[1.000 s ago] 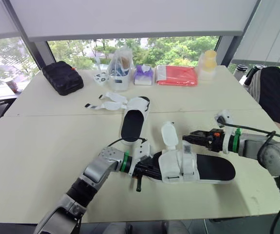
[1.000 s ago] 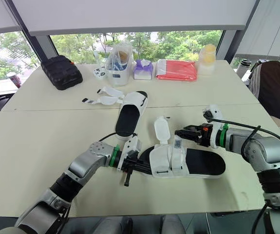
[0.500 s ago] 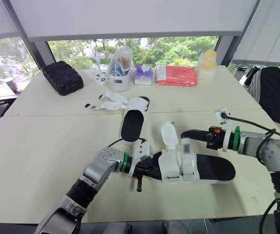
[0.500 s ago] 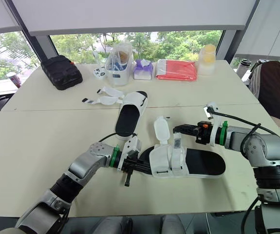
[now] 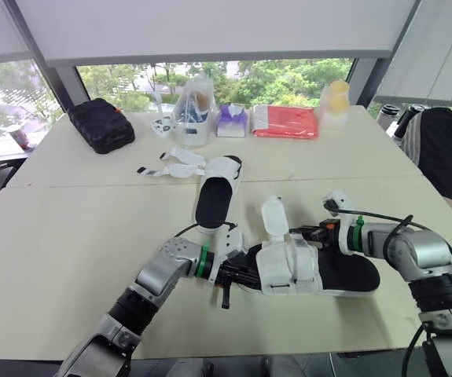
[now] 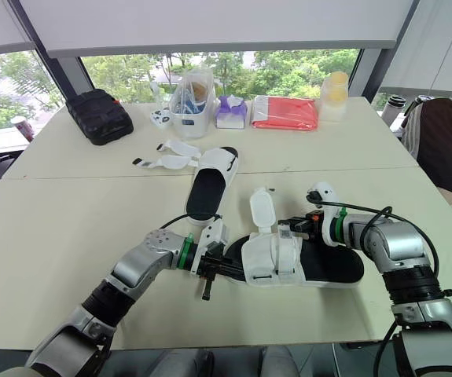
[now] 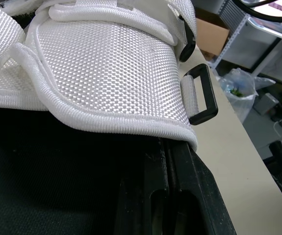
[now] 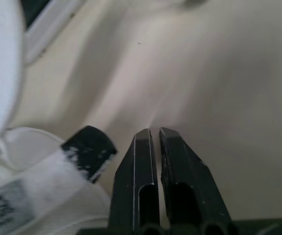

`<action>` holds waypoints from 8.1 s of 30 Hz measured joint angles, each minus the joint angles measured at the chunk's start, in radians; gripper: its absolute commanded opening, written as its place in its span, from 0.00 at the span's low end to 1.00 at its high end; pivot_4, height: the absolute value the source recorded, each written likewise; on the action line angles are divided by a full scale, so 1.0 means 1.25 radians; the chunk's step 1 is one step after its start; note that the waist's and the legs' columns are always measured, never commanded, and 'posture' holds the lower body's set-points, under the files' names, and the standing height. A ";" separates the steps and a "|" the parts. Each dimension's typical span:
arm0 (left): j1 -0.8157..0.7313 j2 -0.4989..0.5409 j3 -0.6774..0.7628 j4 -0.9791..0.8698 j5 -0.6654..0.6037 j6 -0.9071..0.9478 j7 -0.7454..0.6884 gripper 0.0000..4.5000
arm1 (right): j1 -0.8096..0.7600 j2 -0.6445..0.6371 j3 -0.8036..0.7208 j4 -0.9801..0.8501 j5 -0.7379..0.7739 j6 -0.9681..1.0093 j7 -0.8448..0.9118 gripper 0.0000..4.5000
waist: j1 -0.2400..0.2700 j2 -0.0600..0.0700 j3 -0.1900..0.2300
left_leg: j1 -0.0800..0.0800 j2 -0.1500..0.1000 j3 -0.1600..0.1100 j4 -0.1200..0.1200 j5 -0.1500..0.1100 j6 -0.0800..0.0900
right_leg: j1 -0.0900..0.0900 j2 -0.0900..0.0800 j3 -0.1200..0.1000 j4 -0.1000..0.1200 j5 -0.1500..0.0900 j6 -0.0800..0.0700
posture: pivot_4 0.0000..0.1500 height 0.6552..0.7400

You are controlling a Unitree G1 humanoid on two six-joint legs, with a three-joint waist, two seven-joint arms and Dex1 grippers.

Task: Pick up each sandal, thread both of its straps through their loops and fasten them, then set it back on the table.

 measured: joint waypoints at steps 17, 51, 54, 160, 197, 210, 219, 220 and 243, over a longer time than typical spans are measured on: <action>-0.004 -0.002 -0.005 0.013 0.007 -0.031 0.003 0.00 | -0.249 0.025 -0.110 0.182 0.036 0.042 0.114 0.75 | -0.001 0.001 0.000 | 0.000 0.000 0.000 0.000 0.000 0.000 | 0.000 0.000 0.000 0.000 0.001 -0.001 | 1.00 1.00; 0.013 0.005 -0.002 -0.002 0.026 -0.063 0.034 0.00 | -0.506 0.261 -0.232 0.739 -0.021 0.107 -0.010 0.01 | -0.023 0.002 0.000 | 0.000 -0.001 -0.001 -0.001 0.002 -0.003 | -0.001 0.000 0.000 0.002 0.004 -0.002 | 1.00 1.00; 0.013 0.005 -0.001 -0.001 0.026 -0.063 0.039 0.00 | -0.499 0.258 -0.211 0.719 -0.040 0.071 0.044 0.01 | -0.028 0.002 0.000 | 0.000 0.000 -0.001 -0.001 0.002 -0.003 | -0.002 0.001 0.000 0.003 0.004 -0.002 | 1.00 1.00; 0.018 0.015 0.014 -0.002 -0.014 0.003 0.025 0.00 | 0.478 -0.065 -0.122 -0.472 0.290 -0.029 0.065 0.16 | -0.019 0.002 -0.006 | 0.002 0.003 0.002 -0.001 -0.001 0.001 | 0.001 0.002 0.002 0.000 0.002 0.001 | 1.00 1.00; 0.021 -0.004 0.013 0.013 -0.011 -0.010 0.029 0.00 | 0.604 -0.123 -0.204 -0.557 0.415 0.079 -0.004 0.68 | 0.000 0.001 -0.006 | 0.002 0.002 0.002 -0.001 -0.001 0.001 | 0.002 0.001 0.002 -0.001 0.001 0.003 | 1.00 1.00; 0.017 -0.006 0.011 0.014 -0.010 -0.007 0.026 0.00 | 0.496 0.057 -0.120 -0.515 0.477 0.138 -0.185 0.28 | -0.001 0.001 -0.006 | 0.002 0.002 0.001 -0.001 -0.001 0.001 | 0.001 0.001 0.002 -0.001 0.001 0.002 | 1.00 1.00; 0.017 -0.006 0.010 0.014 -0.008 -0.007 0.027 0.00 | 0.495 0.069 -0.100 -0.521 0.468 0.155 -0.219 0.01 | -0.001 0.000 -0.006 | 0.002 0.002 0.001 -0.001 -0.001 0.001 | 0.001 0.001 0.002 -0.001 0.001 0.002 | 1.00 1.00; 0.017 -0.006 0.010 0.014 -0.008 -0.007 0.027 0.00 | 0.494 0.069 -0.104 -0.521 0.482 0.156 -0.218 0.01 | -0.001 0.000 -0.006 | 0.002 0.002 0.001 -0.001 -0.001 0.001 | 0.001 0.001 0.002 -0.001 0.001 0.002 | 1.00 1.00; 0.012 -0.017 0.009 0.037 -0.008 -0.014 0.023 0.00 | 0.184 -0.052 -0.138 -0.318 0.645 0.203 -0.161 0.01 | 0.002 0.000 -0.006 | 0.001 0.001 0.001 -0.001 -0.001 0.001 | 0.001 0.000 0.001 -0.001 0.001 0.002 | 1.00 1.00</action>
